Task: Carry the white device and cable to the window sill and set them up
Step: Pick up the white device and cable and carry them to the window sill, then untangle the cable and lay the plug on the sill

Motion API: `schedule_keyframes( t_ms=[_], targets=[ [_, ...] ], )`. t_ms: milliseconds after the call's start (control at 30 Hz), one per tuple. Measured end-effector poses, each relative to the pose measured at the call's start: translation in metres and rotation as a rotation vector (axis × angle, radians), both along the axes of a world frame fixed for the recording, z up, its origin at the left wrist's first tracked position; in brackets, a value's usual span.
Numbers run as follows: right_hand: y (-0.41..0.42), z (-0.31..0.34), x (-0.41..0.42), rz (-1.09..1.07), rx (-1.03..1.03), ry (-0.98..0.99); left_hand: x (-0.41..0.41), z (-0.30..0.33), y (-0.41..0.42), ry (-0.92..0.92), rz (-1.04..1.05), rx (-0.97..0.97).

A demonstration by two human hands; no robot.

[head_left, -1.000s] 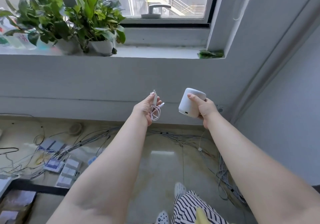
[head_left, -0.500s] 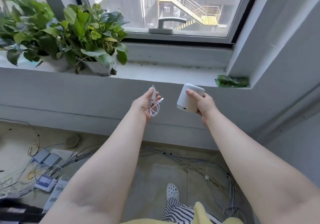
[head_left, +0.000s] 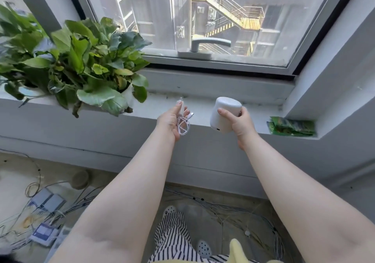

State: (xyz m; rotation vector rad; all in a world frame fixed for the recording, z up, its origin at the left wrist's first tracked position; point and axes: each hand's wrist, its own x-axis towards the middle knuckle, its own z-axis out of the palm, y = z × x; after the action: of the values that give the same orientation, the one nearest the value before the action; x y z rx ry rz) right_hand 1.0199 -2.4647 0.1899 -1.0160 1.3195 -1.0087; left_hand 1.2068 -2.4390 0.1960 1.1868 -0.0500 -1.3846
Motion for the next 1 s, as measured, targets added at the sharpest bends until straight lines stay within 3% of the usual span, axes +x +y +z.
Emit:
schedule_keyframes(
  t_ms=[300,1000],
  targets=[
    [-0.044,-0.024,0.021,-0.024,-0.146,0.092,0.025,-0.007,-0.054,-0.013,-0.009,0.008],
    [-0.050,-0.030,0.036,-0.143,-0.206,0.201,0.047,-0.014,-0.093,0.001,-0.006,0.014]
  ],
)
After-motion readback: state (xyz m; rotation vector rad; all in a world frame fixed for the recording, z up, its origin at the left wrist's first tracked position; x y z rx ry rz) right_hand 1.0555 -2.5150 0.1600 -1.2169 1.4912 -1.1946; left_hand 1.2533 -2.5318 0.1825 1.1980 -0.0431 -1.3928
